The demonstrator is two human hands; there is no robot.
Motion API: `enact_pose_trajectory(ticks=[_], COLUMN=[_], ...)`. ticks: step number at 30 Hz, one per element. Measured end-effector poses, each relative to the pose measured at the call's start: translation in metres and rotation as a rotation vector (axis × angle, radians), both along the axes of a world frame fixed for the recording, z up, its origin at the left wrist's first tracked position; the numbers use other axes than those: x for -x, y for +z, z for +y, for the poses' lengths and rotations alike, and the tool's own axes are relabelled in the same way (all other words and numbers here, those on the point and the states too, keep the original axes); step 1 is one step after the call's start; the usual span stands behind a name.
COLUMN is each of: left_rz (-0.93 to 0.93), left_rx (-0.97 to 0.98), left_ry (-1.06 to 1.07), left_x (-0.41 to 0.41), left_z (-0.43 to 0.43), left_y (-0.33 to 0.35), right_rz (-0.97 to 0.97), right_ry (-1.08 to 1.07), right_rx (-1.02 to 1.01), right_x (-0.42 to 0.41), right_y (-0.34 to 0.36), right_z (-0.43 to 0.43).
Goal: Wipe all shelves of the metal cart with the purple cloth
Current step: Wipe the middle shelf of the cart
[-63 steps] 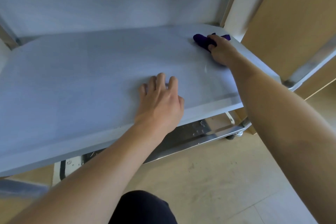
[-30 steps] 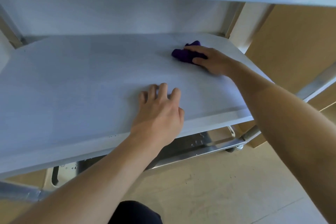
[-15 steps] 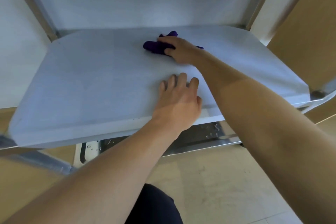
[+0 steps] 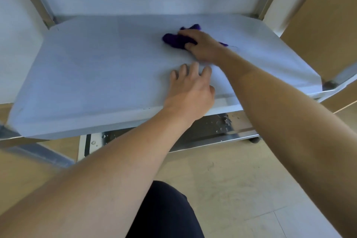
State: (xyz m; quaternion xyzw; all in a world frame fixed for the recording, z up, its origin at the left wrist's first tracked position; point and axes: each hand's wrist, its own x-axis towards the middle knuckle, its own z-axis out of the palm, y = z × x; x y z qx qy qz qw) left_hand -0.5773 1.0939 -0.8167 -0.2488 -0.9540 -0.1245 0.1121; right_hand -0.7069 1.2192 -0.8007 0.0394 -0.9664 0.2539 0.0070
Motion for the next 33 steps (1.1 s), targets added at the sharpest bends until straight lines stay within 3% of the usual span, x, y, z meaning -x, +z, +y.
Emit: enact_pose_trajectory(ticks=[3,11,19,25,28,33], left_rz=[-0.009,0.035,0.031,0.052,0.039,0.012], left_rx=[-0.028,0.006,-0.01,0.004,-0.001,-0.008], left_ry=[-0.01,-0.006,-0.001,0.001,-0.003,0.042], left_x=[-0.001,0.0,-0.003,-0.003,-0.001,-0.001], left_z=[-0.002,-0.001,-0.002,-0.001,-0.001,0.001], left_y=[0.002,-0.001,0.001,-0.002,-0.002,0.001], right_rz=[-0.005,0.021,0.007,0.006,0.001,-0.005], right_ry=[0.026,-0.403,-0.097,-0.352,-0.416,-0.061], right_rx=[0.028,-0.021,0.035,-0.03,-0.087,0.185], right_x=[-0.012,-0.077,-0.067,-0.084,-0.082,-0.075], right_y=[0.0,0.007,0.004,0.006,0.005,0.008], right_z=[0.006,0.111,0.021,0.092,0.084,-0.005])
